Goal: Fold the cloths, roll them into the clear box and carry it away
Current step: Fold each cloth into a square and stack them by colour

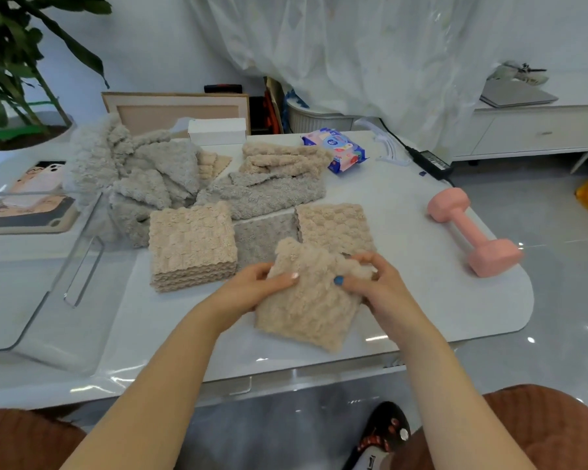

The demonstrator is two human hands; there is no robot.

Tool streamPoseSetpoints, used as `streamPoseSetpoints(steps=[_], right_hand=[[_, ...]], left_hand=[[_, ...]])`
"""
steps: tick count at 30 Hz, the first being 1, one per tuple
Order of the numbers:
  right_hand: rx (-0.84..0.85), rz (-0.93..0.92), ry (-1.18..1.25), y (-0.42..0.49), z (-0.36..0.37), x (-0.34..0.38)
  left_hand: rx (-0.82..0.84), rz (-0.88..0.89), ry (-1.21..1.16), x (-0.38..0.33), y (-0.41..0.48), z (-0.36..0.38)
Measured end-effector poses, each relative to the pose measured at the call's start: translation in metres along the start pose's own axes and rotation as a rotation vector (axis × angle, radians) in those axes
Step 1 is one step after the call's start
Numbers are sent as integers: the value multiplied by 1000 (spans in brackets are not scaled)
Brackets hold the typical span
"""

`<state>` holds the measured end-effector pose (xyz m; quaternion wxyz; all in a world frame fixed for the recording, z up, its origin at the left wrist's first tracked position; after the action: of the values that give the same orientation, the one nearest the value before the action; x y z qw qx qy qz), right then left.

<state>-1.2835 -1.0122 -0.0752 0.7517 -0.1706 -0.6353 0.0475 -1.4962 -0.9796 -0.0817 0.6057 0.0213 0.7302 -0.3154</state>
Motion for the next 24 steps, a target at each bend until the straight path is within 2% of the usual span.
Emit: streamPoseSetpoints(steps=[3, 5, 7, 9, 12, 14, 19, 21, 24], right_hand=[[-191, -29, 239, 29, -15, 23], [-284, -108, 171, 56, -17, 45], [-378, -261, -102, 86, -14, 69], [-429, -382, -482, 113, -7, 83], [-321, -345, -979, 143, 5, 48], [-309, -318, -1131, 150, 6, 10], [-395, -312, -1115, 158, 1, -4], [-401, -308, -1110, 158, 0, -4], [-372, -282, -1076, 158, -3, 0]], left_hand=[[-242, 146, 0, -28, 30, 27], [-344, 208, -62, -48, 51, 38], [-437, 231, -56, -63, 73, 39], [-523, 206, 61, -64, 95, 34], [-606, 82, 318, -33, 126, 23], [-612, 48, 308, -13, 140, 18], [-547, 1, 428, -14, 151, 13], [-500, -39, 576, -20, 153, 14], [-400, -98, 960, -41, 152, 11]])
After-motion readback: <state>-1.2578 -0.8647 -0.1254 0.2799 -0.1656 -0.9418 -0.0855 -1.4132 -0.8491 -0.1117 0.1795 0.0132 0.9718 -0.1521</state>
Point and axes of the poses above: each hand's wrist, its own y-axis towards the middle knuckle, its own z-axis out of the palm, x = y × z, the point moved 3 cm from there along y, towards the middle knuckle, and after that the axes turned 4 degrees about y, right-handed, at the moved point
